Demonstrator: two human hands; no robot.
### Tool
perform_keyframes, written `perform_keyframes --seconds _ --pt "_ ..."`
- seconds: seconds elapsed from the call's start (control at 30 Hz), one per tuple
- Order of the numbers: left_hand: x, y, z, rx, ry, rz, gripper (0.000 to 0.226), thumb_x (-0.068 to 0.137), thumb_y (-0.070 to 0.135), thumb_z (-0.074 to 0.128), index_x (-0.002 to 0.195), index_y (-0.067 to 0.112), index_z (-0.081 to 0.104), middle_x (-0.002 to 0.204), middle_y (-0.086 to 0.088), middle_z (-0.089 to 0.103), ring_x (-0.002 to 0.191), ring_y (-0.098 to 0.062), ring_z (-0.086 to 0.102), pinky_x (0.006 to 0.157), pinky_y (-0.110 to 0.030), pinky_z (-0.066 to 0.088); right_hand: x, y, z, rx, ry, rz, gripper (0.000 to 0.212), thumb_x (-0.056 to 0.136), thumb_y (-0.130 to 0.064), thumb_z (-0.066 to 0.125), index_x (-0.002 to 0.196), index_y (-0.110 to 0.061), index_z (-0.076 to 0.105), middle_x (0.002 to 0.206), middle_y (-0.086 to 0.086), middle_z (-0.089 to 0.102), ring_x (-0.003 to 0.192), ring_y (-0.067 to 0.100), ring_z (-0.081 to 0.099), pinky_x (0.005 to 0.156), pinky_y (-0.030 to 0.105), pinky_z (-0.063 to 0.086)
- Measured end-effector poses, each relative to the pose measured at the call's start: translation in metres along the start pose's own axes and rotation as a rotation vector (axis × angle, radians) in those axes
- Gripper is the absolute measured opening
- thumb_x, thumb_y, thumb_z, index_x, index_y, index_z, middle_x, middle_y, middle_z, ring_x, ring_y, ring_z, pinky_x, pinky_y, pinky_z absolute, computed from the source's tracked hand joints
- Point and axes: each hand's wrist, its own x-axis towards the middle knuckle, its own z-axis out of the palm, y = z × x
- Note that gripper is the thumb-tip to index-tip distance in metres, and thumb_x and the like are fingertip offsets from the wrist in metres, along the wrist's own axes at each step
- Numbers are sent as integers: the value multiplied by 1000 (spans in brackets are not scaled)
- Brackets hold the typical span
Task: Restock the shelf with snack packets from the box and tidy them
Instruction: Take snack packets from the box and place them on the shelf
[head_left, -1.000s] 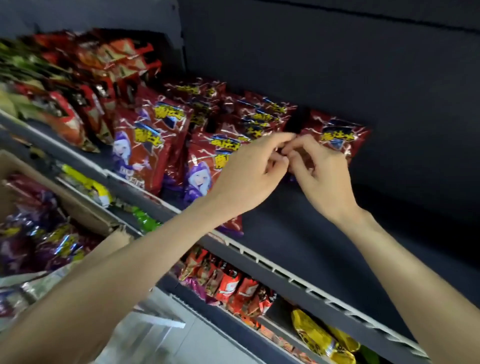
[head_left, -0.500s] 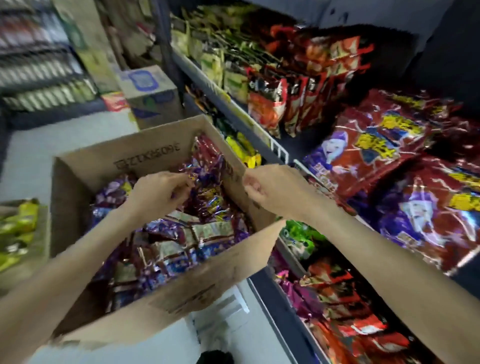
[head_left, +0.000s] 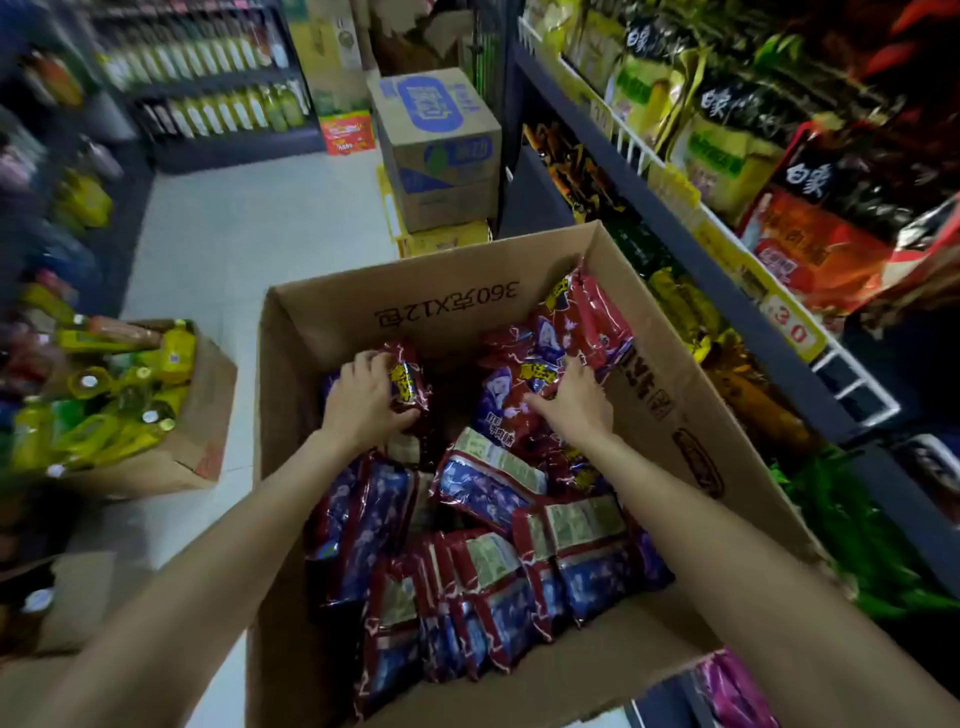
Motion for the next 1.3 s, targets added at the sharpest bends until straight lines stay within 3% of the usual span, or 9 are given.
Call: perform_keyframes --seconds 0.1,0.2,0.43,0.7,0.83,0.93,1.07,1.2,1.3 --pt "12 -3 4 46 -110 -26 96 69 51 77 141 10 28 140 -15 31 124 -34 35 93 -43 42 9 -5 11 -27 78 91 75 84 -48 66 137 -7 34 137 15 37 114 34 52 77 37 45" --pt "19 -3 8 95 -113 -3 96 66 50 79 140 12 30 134 -14 35 121 -32 37 88 -42 46 16 -6 19 -48 120 59 66 82 -47 69 130 -11 41 131 12 38 112 31 50 80 37 45" --pt "12 -1 10 23 6 89 48 84 35 64 126 15 49 119 -7 53 110 -27 52 78 -42 50 28 -13 28 346 21 228 49 83 -31 72 123 -14 47 119 9 58 100 27 59 71 33 44" --pt "0 22 -51 -428 460 81 23 94 17 53 114 20 64 102 3 70 91 -14 65 72 -31 49 -15 -15 -30 619 226 -10 36 86 -26 69 118 -14 56 108 -6 57 103 10 52 84 27 41" --pt "-8 54 -80 -820 494 50 14 95 16 54 108 16 60 87 12 63 77 9 58 70 -13 44 -60 0 -84 618 430 -164 16 87 -29 67 95 -22 54 84 -14 60 81 7 59 73 26 46" --pt "-14 86 -95 -991 446 64 8 95 22 55 96 14 58 81 12 61 71 7 56 67 -18 44 -99 23 -118 528 534 -191 20 88 -33 65 95 -19 53 76 -5 61 71 14 58 67 30 45" --pt "-29 136 -115 -1064 391 251 11 95 25 55 85 22 59 78 6 64 73 -6 60 66 -27 48 -153 64 -155 534 595 -159 30 88 -33 65 95 -5 58 84 10 67 79 26 62 73 43 48" --pt "-58 202 -142 -945 406 513 12 96 18 54 85 21 54 67 14 53 63 7 50 60 -10 35 -218 109 -194 660 634 -118 19 86 -26 67 94 -10 61 92 -3 70 83 9 65 77 31 53" --pt "-86 254 -157 -951 383 675 11 96 29 51 85 27 53 67 5 54 63 -5 52 61 -22 39 -274 149 -217 742 706 -56 17 86 -28 65 91 -13 60 85 -2 71 80 13 66 71 31 52"
